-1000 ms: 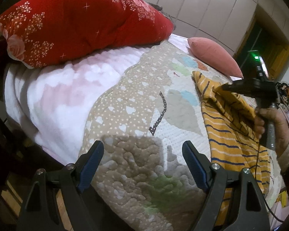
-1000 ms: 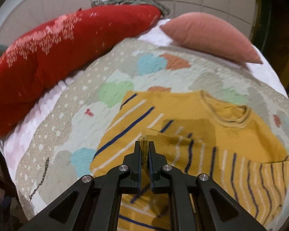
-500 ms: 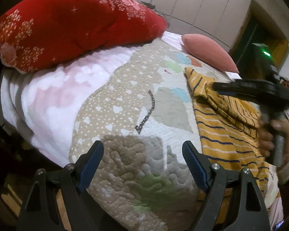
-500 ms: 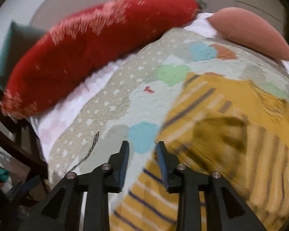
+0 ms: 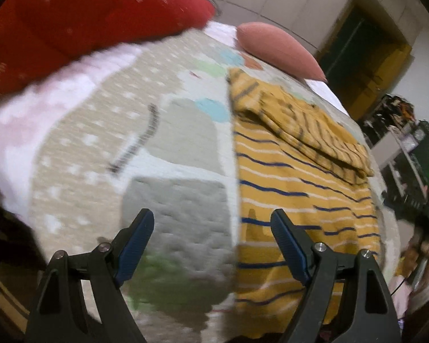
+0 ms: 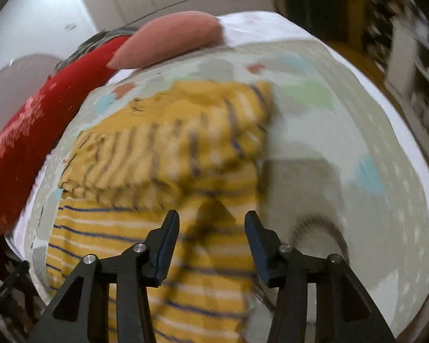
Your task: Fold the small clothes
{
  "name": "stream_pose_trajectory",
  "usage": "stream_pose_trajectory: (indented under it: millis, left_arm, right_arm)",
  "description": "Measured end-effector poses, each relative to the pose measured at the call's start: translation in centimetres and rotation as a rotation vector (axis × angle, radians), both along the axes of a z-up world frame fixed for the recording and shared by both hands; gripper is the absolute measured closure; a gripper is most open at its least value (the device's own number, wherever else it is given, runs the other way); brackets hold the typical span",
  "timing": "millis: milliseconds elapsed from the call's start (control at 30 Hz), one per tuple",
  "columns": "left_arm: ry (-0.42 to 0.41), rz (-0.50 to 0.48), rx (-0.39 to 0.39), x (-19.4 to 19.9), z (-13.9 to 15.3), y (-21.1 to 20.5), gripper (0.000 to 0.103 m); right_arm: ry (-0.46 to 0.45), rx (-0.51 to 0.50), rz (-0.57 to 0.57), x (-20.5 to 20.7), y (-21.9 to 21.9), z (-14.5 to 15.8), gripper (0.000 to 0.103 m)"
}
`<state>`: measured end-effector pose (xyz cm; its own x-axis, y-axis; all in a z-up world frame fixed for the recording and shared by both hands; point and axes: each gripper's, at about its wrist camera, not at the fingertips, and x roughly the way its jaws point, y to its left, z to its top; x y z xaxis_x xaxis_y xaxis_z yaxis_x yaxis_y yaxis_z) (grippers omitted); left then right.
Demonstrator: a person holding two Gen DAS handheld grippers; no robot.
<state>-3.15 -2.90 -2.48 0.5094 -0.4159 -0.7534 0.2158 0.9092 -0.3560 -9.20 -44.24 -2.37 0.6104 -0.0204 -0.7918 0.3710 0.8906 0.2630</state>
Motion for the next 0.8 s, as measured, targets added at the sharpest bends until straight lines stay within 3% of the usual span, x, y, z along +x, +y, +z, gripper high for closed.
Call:
stream_pose_trajectory:
  millis: [200,333,467,667,767,800]
  left_arm:
    - [0.038,-0.086,-0.035,1.4,-1.3,-4.0,0.02]
    - [0.03,-0.106,-0.086,1.2,-1.8,-4.9,0.016]
    - [0.05,-0.167,-0.18,-0.3,-2.3,-5.1,0.016]
    - [0.055,-0.254,-0.195,-4.2,-3.8,-6.1,0.017]
    - [0.107,-0.285,-0.223,-5.6,-5.0,-6.6,0.023]
    - [0.114,-0.285,-0.197,-5.9,-5.2,-6.9,0.033]
  right_arm:
    - [0.009,0.116,-0.016,-4.3,-0.1,-4.0,0.05]
    - [-0.046,0.232,0.022,-5.8,1.2,-5.6,0.045]
    - [-0.118,0.391,0.091,-7.4,2.5,-6.6,0.043]
    - [-0.184,0.623,0.132,-10.3,2.9,-8.7,0.043]
    - [-0.169,0.704,0.153,-12.0,4.6,-10.7,0.044]
    - [-0.151,0.71,0.158,-12.4,5.5,-11.3,0.044]
